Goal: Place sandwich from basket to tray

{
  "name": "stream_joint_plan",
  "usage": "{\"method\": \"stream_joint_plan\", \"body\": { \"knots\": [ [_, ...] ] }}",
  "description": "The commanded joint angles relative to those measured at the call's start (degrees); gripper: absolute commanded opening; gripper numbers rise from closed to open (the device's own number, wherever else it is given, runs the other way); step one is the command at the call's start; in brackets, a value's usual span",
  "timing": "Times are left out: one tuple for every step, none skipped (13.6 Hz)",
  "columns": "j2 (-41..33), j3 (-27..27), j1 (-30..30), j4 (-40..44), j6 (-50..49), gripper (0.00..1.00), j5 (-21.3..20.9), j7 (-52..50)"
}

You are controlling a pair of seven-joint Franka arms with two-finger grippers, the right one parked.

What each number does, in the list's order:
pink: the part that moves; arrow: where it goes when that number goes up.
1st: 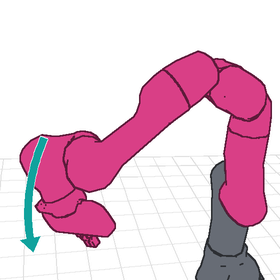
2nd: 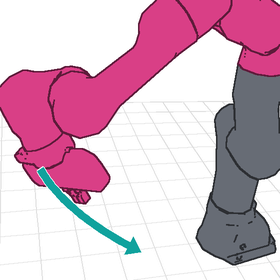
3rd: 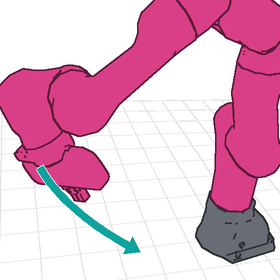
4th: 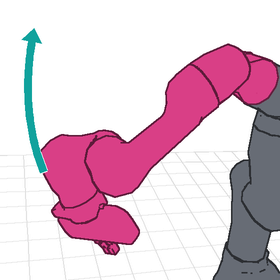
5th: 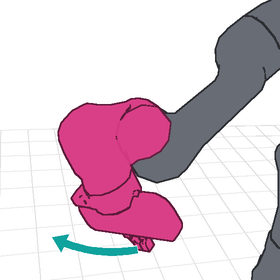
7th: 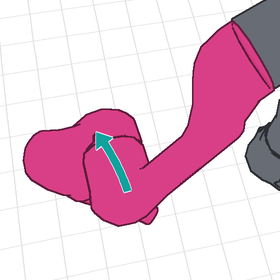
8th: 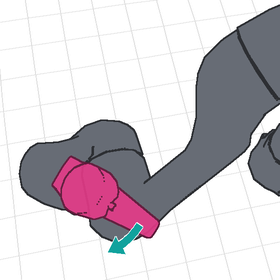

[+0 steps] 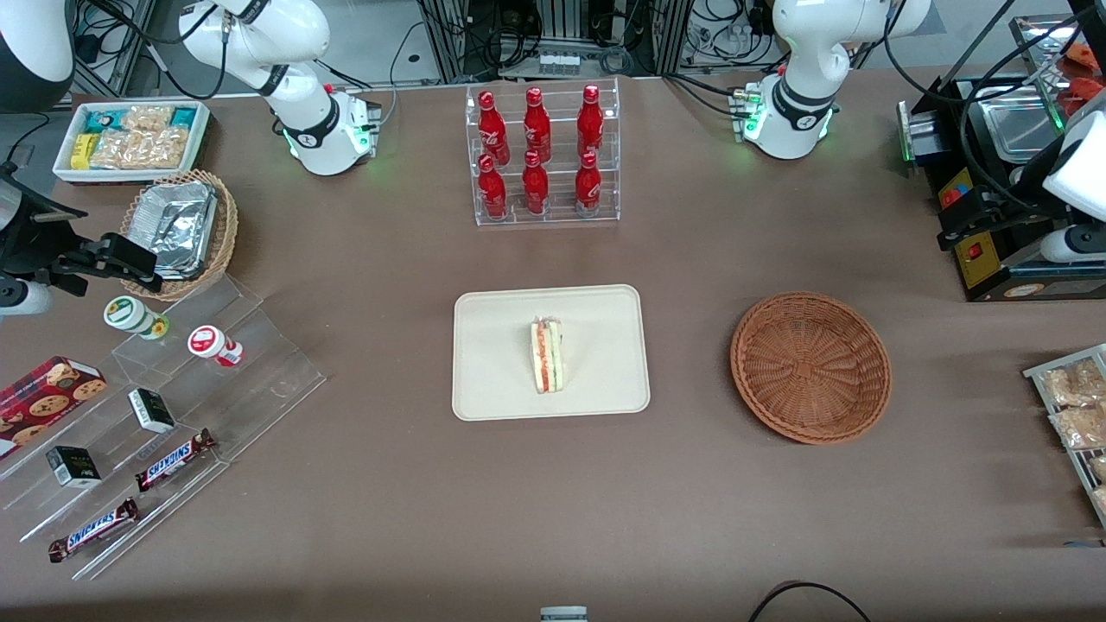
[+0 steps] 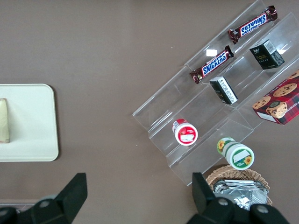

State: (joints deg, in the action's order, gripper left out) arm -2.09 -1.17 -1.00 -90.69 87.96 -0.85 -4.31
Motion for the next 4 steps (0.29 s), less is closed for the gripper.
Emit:
{"method": "stream_joint_plan", "body": {
  "knots": [
    [0.3,-0.4,1.1,1.6,-1.0,1.0,0.4,1.9],
    [0.3,-0.4,1.1,1.7,-1.5,1.0,0.4,3.2],
    [0.2,-0.3,1.1,1.6,-1.8,1.0,0.3,3.8],
    [0.1,-0.3,1.1,1.7,-2.2,1.0,0.3,3.9]
  ]
}}
